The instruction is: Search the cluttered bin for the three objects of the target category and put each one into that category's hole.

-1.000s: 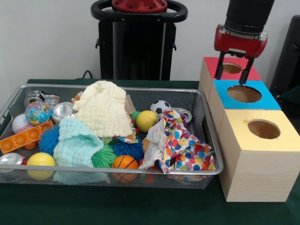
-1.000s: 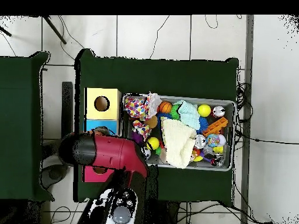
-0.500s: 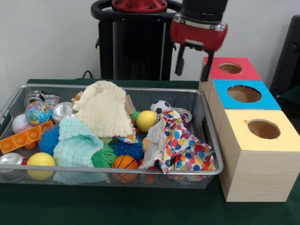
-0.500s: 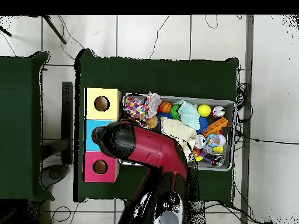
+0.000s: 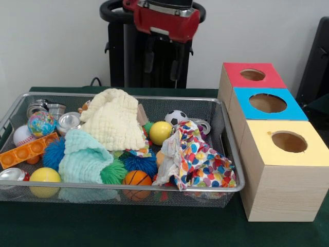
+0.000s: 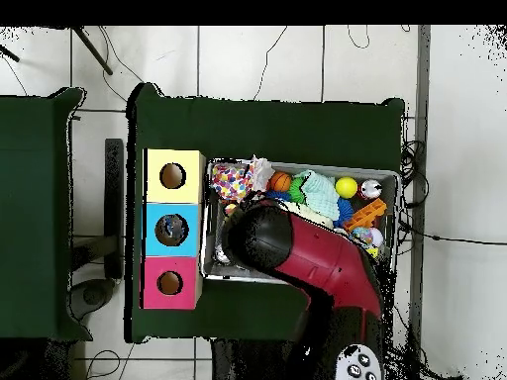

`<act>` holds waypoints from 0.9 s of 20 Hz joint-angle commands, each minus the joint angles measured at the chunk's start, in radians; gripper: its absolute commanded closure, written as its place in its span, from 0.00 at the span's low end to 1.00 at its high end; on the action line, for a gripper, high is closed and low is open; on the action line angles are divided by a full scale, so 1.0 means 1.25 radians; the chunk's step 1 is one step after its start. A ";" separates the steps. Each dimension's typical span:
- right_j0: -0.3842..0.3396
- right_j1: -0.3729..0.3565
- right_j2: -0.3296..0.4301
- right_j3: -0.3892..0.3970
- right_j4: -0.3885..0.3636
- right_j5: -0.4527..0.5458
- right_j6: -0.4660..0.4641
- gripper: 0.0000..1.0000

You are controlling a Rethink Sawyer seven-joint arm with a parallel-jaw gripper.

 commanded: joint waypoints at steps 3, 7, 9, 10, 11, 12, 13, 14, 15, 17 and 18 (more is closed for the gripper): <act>-0.037 -0.023 0.065 -0.014 -0.064 0.041 -0.006 0.00; -0.037 -0.028 0.055 -0.012 -0.071 0.000 0.022 0.00; -0.036 -0.028 0.049 -0.013 -0.071 -0.023 0.041 0.00; -0.038 -0.030 0.050 -0.012 -0.070 -0.024 0.045 0.00; -0.040 -0.035 0.054 -0.008 -0.067 -0.020 0.048 0.00; -0.038 -0.045 0.052 -0.007 -0.070 0.001 0.044 0.00; -0.039 -0.049 0.051 -0.021 -0.076 0.033 0.031 0.00; -0.040 -0.052 0.050 -0.034 -0.083 0.066 0.018 0.00; -0.045 -0.056 0.052 -0.037 -0.085 0.078 0.011 0.00; -0.057 -0.057 0.058 -0.047 -0.090 0.099 -0.007 0.00; -0.061 -0.058 0.063 -0.048 -0.091 0.099 -0.011 0.00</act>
